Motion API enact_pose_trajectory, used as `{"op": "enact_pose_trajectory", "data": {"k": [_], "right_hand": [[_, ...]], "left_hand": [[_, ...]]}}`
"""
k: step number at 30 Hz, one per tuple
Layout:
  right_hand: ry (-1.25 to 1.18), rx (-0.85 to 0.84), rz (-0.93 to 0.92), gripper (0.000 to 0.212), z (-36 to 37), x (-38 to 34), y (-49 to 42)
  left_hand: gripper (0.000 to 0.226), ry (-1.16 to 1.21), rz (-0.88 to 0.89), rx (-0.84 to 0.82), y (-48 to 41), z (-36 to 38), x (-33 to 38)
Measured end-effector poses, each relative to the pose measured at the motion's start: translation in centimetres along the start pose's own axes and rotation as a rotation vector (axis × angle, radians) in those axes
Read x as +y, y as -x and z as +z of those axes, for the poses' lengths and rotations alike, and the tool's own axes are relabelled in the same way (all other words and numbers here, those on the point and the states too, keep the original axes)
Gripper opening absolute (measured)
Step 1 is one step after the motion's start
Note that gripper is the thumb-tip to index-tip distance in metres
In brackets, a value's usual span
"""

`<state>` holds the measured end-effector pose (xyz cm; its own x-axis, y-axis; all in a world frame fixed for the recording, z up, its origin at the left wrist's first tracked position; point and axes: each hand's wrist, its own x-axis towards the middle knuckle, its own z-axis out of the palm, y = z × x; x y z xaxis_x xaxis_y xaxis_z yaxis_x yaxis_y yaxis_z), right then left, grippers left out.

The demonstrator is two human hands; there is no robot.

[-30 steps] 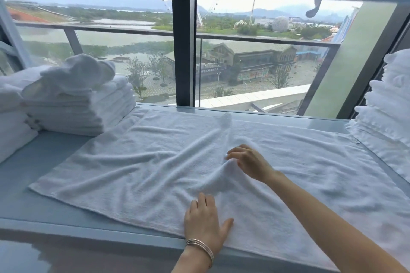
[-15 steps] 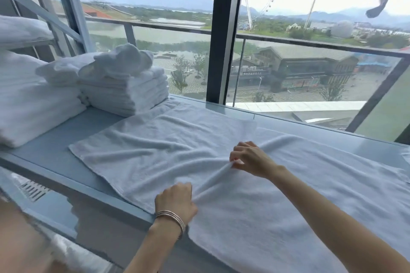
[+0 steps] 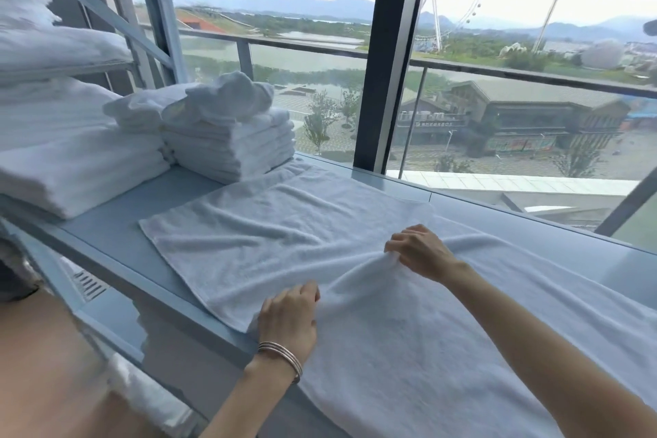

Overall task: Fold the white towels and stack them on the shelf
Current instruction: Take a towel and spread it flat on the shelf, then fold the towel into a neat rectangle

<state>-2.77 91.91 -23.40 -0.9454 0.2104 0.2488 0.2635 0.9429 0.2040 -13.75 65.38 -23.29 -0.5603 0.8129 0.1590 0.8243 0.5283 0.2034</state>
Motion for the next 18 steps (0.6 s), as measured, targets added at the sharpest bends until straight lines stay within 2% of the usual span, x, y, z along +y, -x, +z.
{"op": "enact_pose_trajectory", "data": {"k": [6, 10, 13, 14, 15, 18], "right_hand": [[-0.036, 0.036, 0.029, 0.028, -3.6, 3.1, -1.6], [-0.290, -0.073, 0.063, 0.027, -6.2, 4.7, -2.0], [-0.461, -0.092, 0.119, 0.023, -7.4, 4.8, -1.5], [-0.494, -0.089, 0.150, 0.022, -7.6, 4.6, -1.3], [-0.520, -0.072, 0.187, 0.023, -8.0, 4.2, -1.0], [-0.576, 0.067, 0.240, 0.028, -9.6, 3.1, -0.4]], "left_hand": [[0.034, 0.092, 0.005, 0.247, -1.5, -2.9, -2.0], [0.011, -0.004, -0.083, 0.283, -4.8, -6.4, -3.9], [0.021, -0.116, -0.064, 0.333, -7.5, -8.0, -5.0], [0.017, -0.132, -0.065, 0.332, -8.3, -8.5, -5.0], [0.008, -0.143, -0.053, 0.347, -9.2, -8.9, -5.0], [0.018, -0.186, -0.066, 0.356, -12.1, -10.3, -5.3]]}}
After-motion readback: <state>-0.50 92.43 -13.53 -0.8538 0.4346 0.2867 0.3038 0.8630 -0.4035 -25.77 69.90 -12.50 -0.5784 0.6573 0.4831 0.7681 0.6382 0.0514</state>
